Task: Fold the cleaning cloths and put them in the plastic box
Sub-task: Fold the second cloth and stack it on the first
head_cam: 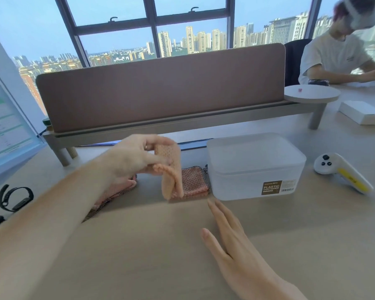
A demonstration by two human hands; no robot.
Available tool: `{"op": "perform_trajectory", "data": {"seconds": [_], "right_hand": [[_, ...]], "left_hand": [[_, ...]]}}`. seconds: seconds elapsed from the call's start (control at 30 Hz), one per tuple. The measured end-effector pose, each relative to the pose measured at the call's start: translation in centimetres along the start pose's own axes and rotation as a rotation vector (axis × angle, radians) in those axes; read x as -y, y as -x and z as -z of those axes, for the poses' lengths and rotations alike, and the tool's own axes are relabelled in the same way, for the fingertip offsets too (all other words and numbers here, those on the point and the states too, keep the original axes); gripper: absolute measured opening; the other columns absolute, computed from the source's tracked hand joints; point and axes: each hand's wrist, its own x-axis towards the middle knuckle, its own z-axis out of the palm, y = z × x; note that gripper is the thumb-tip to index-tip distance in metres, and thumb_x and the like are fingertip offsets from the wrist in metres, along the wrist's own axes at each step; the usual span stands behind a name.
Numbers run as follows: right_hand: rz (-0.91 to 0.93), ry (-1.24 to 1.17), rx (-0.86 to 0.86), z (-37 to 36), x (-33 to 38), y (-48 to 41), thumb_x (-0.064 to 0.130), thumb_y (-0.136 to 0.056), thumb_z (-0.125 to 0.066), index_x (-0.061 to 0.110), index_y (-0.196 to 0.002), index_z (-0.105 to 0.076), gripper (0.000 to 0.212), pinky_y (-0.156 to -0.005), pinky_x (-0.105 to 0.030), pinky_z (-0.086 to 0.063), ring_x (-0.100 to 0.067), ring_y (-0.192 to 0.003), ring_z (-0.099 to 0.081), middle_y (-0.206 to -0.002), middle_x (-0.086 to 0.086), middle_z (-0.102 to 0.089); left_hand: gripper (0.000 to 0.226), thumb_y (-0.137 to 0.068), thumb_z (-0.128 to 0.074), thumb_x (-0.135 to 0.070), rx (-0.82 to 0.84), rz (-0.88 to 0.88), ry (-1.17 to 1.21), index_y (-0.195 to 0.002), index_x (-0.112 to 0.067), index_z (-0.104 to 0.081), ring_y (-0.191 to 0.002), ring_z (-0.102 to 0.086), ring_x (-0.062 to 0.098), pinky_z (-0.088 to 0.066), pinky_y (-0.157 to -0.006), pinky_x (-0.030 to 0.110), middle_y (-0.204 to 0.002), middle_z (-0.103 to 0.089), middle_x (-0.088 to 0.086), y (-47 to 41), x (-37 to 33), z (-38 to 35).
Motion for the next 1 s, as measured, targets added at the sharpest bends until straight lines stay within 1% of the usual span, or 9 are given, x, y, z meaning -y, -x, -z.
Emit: {"op": "perform_trajectory", "data": {"seconds": [0.1,0.2,0.33,0.4,0.6,0.73,0.87,0.93,1.0], "right_hand": [[0.002,0.04,-0.014,0.1,-0.5,0.3,0.088,-0.077,-0.01,0.046,-0.157,-0.004,0.091,-0.112,-0.009,-0.006,0.016,-0.147,0.007,-0.164,0.028,0.003],[-0.01,0.103,-0.029,0.0,-1.0,0.3,0.096,-0.06,0.011,0.053,-0.153,-0.003,0.103,-0.108,-0.005,-0.012,0.017,-0.146,0.004,-0.162,0.032,0.005],[0.021,0.207,-0.013,-0.3,-0.9,-0.1,0.092,-0.057,0.021,0.057,-0.148,0.003,0.099,-0.101,0.005,0.002,0.018,-0.145,0.005,-0.161,0.032,0.008],[0.023,0.24,-0.006,-0.5,-0.9,-0.3,0.091,-0.056,0.024,0.054,-0.149,0.003,0.102,-0.102,0.003,0.005,0.016,-0.146,0.003,-0.161,0.031,0.008],[0.095,0.117,-0.05,0.0,-0.3,-1.9,0.089,-0.077,0.001,0.047,-0.152,-0.02,0.089,-0.113,-0.002,-0.007,0.017,-0.146,-0.001,-0.161,0.032,-0.008],[0.204,0.203,-0.131,1.0,1.8,-5.0,0.056,-0.1,-0.032,0.039,-0.155,-0.026,0.057,-0.114,-0.011,-0.019,0.011,-0.147,-0.011,-0.159,0.029,-0.016],[0.288,0.417,-0.143,0.8,2.6,-7.9,0.045,-0.103,-0.037,0.029,-0.151,-0.036,0.051,-0.118,-0.03,-0.031,-0.01,-0.147,-0.027,-0.157,0.012,-0.034],[0.333,0.535,-0.139,0.4,2.4,-8.8,0.043,-0.102,-0.035,0.026,-0.148,-0.043,0.05,-0.118,-0.034,-0.032,-0.016,-0.146,-0.031,-0.155,0.007,-0.04],[0.345,0.642,-0.148,0.0,2.0,-9.4,0.043,-0.1,-0.035,0.023,-0.143,-0.05,0.05,-0.118,-0.037,-0.034,-0.02,-0.145,-0.035,-0.153,0.003,-0.045]], "left_hand": [[0.043,-0.089,-0.069,0.006,0.025,0.001,0.166,-0.126,-0.013,-0.066,-0.059,-0.064,0.007,-0.057,-0.057,0.017,-0.087,-0.072,0.002,-3.0,-1.6,-0.1],[0.042,-0.092,-0.062,0.008,-0.002,-0.02,0.343,-0.13,-0.011,-0.063,-0.053,-0.062,0.004,-0.057,-0.055,0.015,-0.074,-0.07,-0.001,-5.6,-0.4,-0.6],[0.051,-0.091,-0.061,0.014,-0.038,0.089,0.301,-0.136,-0.01,-0.061,-0.081,-0.065,0.019,-0.061,-0.065,0.023,-0.109,-0.073,0.012,-7.1,5.9,-2.6],[0.052,-0.09,-0.065,0.014,-0.057,0.149,0.198,-0.137,-0.01,-0.062,-0.089,-0.067,0.023,-0.059,-0.069,0.027,-0.114,-0.073,0.012,-6.9,9.1,-3.4],[0.052,-0.087,-0.071,0.011,-0.064,0.155,0.083,-0.133,-0.012,-0.064,-0.094,-0.07,0.008,-0.056,-0.059,0.017,-0.124,-0.071,0.012,-6.6,9.9,-3.3],[0.052,-0.085,-0.077,0.0,-0.078,0.011,-0.148,-0.133,-0.019,-0.066,-0.098,-0.058,-0.008,-0.048,-0.067,-0.001,-0.122,-0.068,-0.004,-6.4,8.7,-3.2],[0.054,-0.084,-0.077,-0.003,-0.164,-0.098,-0.212,-0.132,-0.024,-0.066,-0.126,-0.057,0.01,-0.05,-0.106,0.031,-0.131,-0.065,-0.007,-7.1,8.4,-2.8],[0.055,-0.084,-0.078,-0.003,-0.148,-0.074,-0.224,-0.133,-0.025,-0.065,-0.128,-0.057,0.013,-0.05,-0.108,0.036,-0.133,-0.062,-0.006,-7.1,8.6,-2.7],[0.054,-0.084,-0.079,-0.004,-0.107,-0.015,-0.216,-0.132,-0.025,-0.066,-0.12,-0.06,0.011,-0.054,-0.099,0.028,-0.132,-0.063,-0.004,-7.1,9.1,-2.8]]}}
